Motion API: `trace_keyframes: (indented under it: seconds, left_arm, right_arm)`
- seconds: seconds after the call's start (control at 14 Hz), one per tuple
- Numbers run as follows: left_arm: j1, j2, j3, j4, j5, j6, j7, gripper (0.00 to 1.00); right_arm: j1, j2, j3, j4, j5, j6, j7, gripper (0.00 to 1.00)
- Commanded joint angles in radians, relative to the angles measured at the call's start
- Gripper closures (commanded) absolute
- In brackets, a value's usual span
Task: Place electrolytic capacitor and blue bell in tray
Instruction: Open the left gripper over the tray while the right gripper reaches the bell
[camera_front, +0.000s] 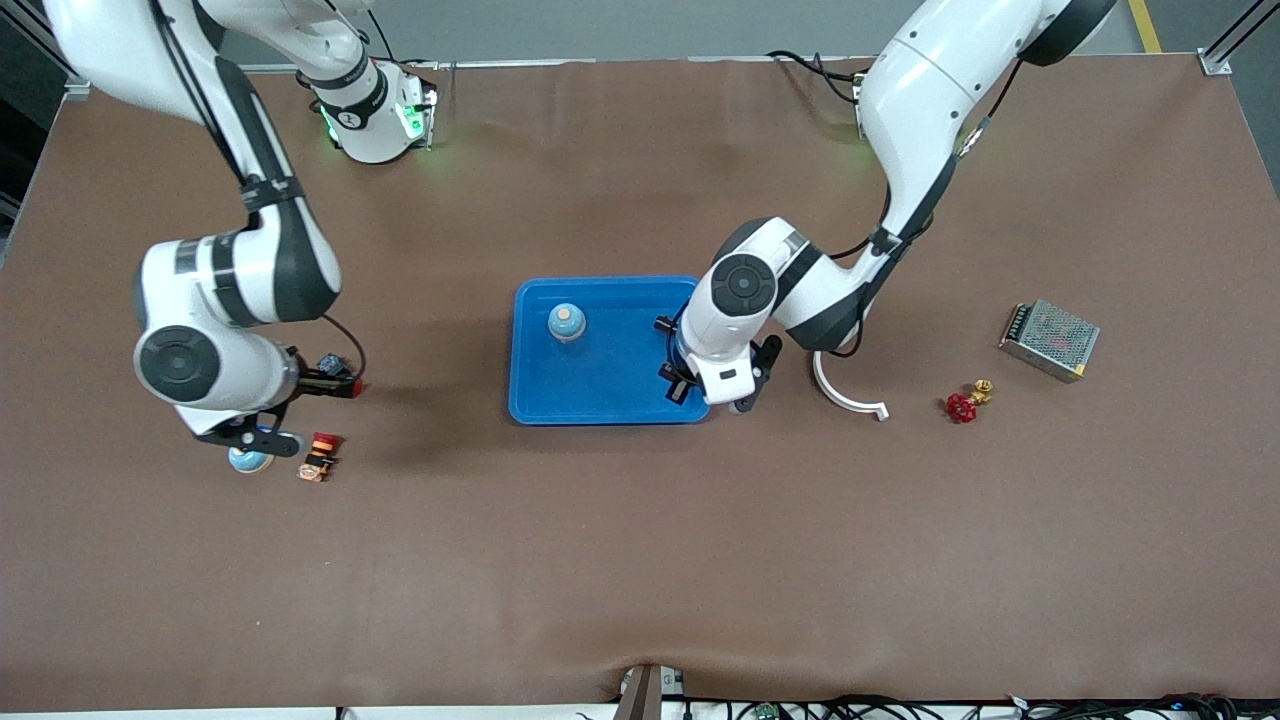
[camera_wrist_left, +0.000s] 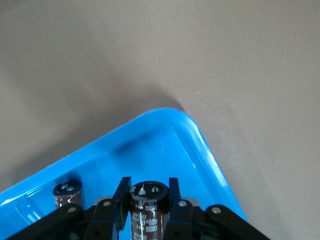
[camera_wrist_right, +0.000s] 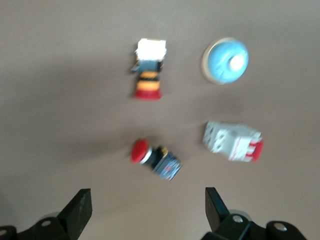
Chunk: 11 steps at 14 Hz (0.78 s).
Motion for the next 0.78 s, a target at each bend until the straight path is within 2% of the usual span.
trace_keyframes:
  seconds: [0.0,0.21,0.28,0.36,0.43,0.5,0.71]
  left_arm:
    - [-0.033,0.045,0.016,0.048,0.042,-0.012,-0.014,1.00]
    - [-0.039,0.069,0.016,0.048,0.075,-0.012,-0.011,0.97]
    - [-0.039,0.074,0.016,0.048,0.077,-0.012,-0.008,0.86]
    - [-0.038,0.079,0.016,0.049,0.078,-0.012,-0.004,0.61]
    - [-0.039,0.077,0.019,0.049,0.078,-0.012,-0.002,0.26]
    - [-0.039,0.074,0.028,0.051,0.077,-0.012,-0.004,0.00]
    - [-0.024,0.027,0.030,0.092,0.107,-0.037,-0.007,0.00]
  right_arm:
    - [-0.130,-0.016,0.023,-0.045,-0.018,0.110,-0.158,0.00]
    - [-0.211,0.026,0.023,-0.045,-0.018,0.211,-0.264,0.00]
    - [-0.224,0.042,0.023,-0.045,-0.018,0.250,-0.280,0.00]
    - [-0.235,0.058,0.023,-0.045,-0.018,0.279,-0.280,0.00]
    - [-0.241,0.075,0.023,-0.039,-0.018,0.302,-0.280,0.00]
    - [-0.244,0.095,0.023,-0.035,-0.013,0.322,-0.278,0.00]
    - [-0.258,0.161,0.023,-0.022,-0.007,0.409,-0.278,0.00]
